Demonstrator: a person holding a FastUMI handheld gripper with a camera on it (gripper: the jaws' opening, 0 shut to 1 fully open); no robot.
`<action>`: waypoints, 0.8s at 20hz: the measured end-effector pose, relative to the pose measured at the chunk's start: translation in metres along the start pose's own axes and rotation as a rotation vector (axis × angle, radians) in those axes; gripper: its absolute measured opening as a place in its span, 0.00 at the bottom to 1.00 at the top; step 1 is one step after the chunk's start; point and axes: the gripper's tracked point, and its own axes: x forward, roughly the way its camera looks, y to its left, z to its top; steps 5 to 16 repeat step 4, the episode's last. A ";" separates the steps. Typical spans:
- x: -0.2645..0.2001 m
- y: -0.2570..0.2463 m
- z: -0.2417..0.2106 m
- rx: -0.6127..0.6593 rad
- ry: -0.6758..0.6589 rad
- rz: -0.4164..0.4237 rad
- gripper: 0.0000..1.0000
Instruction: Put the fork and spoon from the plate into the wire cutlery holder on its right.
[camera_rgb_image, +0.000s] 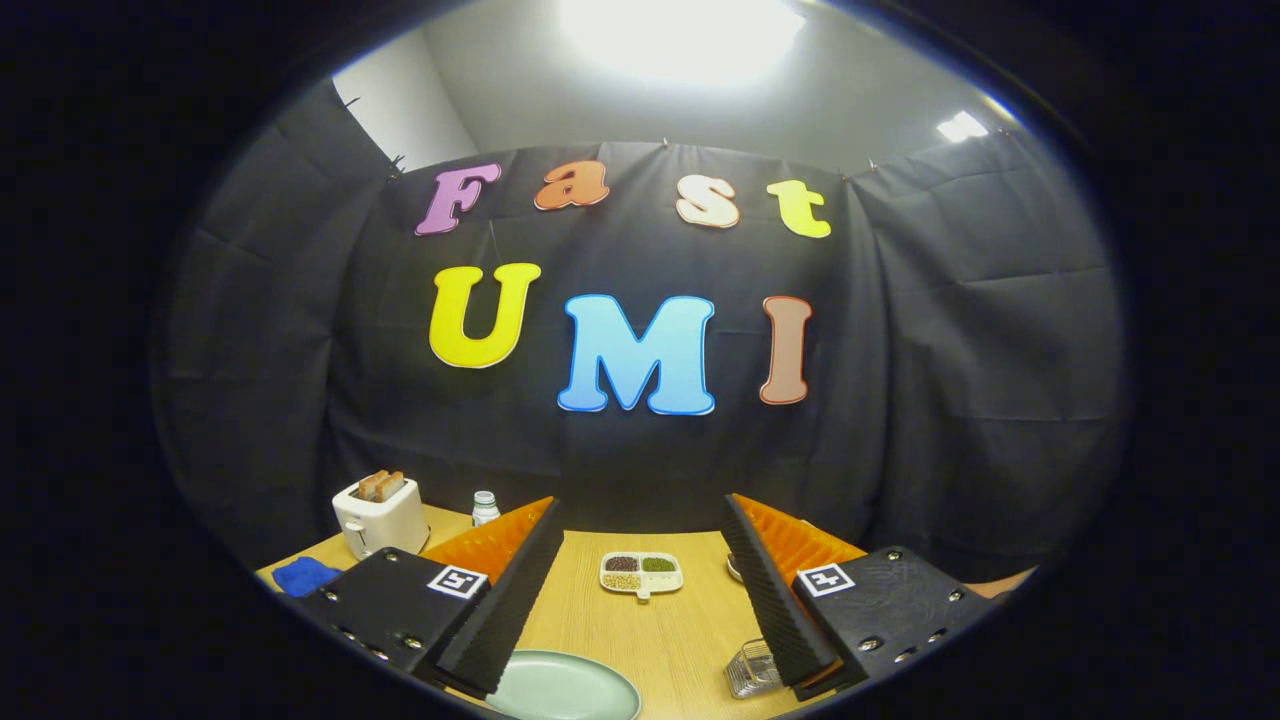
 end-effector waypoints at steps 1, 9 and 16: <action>-0.001 0.003 0.001 0.002 -0.002 0.008 0.97; -0.004 0.016 -0.011 0.038 0.022 0.038 0.97; -0.004 0.016 -0.011 0.038 0.022 0.038 0.97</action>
